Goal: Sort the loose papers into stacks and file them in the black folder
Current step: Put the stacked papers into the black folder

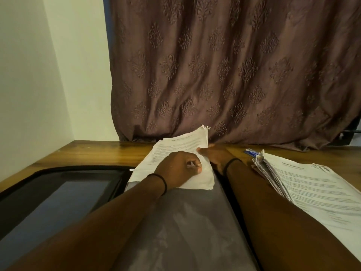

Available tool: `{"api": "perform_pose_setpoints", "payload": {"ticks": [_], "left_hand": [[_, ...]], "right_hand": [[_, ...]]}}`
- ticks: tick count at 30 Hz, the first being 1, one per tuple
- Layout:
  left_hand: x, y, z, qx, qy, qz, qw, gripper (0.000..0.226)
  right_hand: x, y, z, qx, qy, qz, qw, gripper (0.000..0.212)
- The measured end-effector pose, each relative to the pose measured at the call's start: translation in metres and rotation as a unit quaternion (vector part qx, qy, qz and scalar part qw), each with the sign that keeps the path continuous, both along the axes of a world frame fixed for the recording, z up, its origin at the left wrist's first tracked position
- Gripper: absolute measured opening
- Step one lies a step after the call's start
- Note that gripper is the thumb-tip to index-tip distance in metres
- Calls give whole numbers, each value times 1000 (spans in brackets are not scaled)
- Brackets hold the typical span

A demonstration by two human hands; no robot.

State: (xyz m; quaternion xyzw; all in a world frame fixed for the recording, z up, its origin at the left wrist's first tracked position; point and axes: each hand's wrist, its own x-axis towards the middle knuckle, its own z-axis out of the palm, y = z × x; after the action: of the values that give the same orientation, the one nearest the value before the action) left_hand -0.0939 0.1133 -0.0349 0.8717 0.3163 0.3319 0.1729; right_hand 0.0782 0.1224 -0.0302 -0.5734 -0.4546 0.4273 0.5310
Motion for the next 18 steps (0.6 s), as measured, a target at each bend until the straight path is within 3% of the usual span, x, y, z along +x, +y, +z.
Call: {"api": "perform_pose_setpoints", "payload": {"ticks": [5,9,18], "left_hand": [[-40,16,21,-75,63,-33,995,29],[-65,24,26,-159,56,-43,985,21],[-41,19,15,-99,25,-84,991,13]], "right_hand": [[10,-11,1,3,15,37,999,31],[12,-16,4,-13,32,72,997,33],[13,-21,9,-46,-23,156,986,42]]}}
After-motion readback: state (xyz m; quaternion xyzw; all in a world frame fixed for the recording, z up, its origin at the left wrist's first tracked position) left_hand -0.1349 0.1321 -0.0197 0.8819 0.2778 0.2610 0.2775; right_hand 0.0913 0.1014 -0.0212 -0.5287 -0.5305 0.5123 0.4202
